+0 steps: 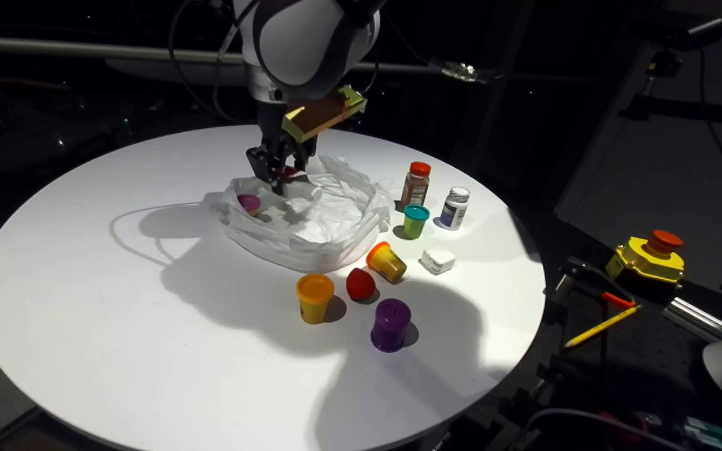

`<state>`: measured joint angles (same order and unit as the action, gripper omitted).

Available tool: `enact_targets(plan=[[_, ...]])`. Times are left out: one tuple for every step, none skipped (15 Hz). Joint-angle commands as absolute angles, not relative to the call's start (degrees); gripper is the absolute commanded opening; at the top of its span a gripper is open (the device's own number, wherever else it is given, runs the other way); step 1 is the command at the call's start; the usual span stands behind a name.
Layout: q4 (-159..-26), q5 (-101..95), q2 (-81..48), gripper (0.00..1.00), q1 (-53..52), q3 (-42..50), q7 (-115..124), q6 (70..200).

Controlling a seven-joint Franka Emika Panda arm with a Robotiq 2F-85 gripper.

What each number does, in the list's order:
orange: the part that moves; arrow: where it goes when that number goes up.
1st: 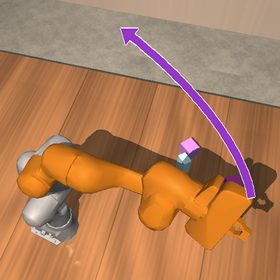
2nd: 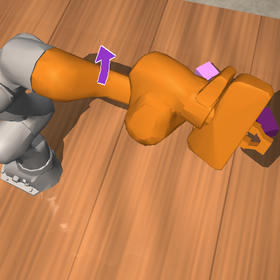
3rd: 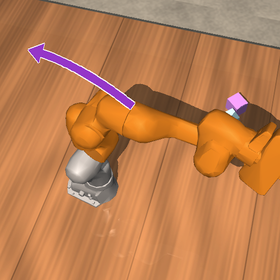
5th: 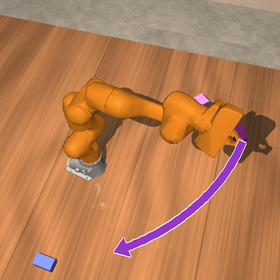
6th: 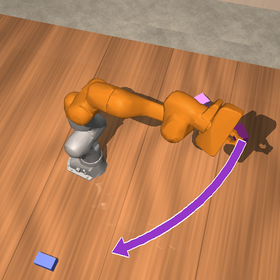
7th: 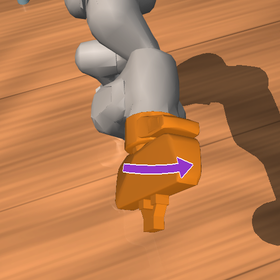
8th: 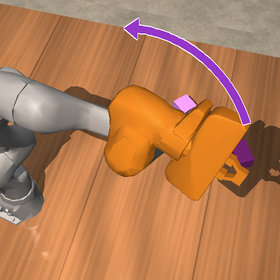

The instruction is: Remove the things from the plastic bag and put them on the table

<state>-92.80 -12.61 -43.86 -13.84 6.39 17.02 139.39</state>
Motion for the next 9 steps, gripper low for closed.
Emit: enact_targets(plan=[[-95.36,-13.63,-37.33,0.34,-16.78,6.66,20.63,132.06],[-96.12,-13.97,-36.01,0.34,-17.32,5.98,20.71,130.6],[-96.34,-14.29,-35.48,0.34,-17.93,5.07,20.45,129.85],[-97.18,-14.35,-34.37,0.34,-18.41,3.98,19.92,129.5],[-97.51,-14.38,-34.13,0.34,-18.92,2.84,19.32,129.63],[-97.27,-14.01,-35.02,0.34,-19.17,1.52,18.72,130.58],[-96.77,-13.36,-36.05,0.34,-19.37,0.15,18.09,131.17],[-97.14,-13.01,-36.38,0.34,-19.65,-0.99,17.79,131.93],[-96.97,-12.7,-37.55,0.34,-19.79,-2.1,17.4,133.09]])
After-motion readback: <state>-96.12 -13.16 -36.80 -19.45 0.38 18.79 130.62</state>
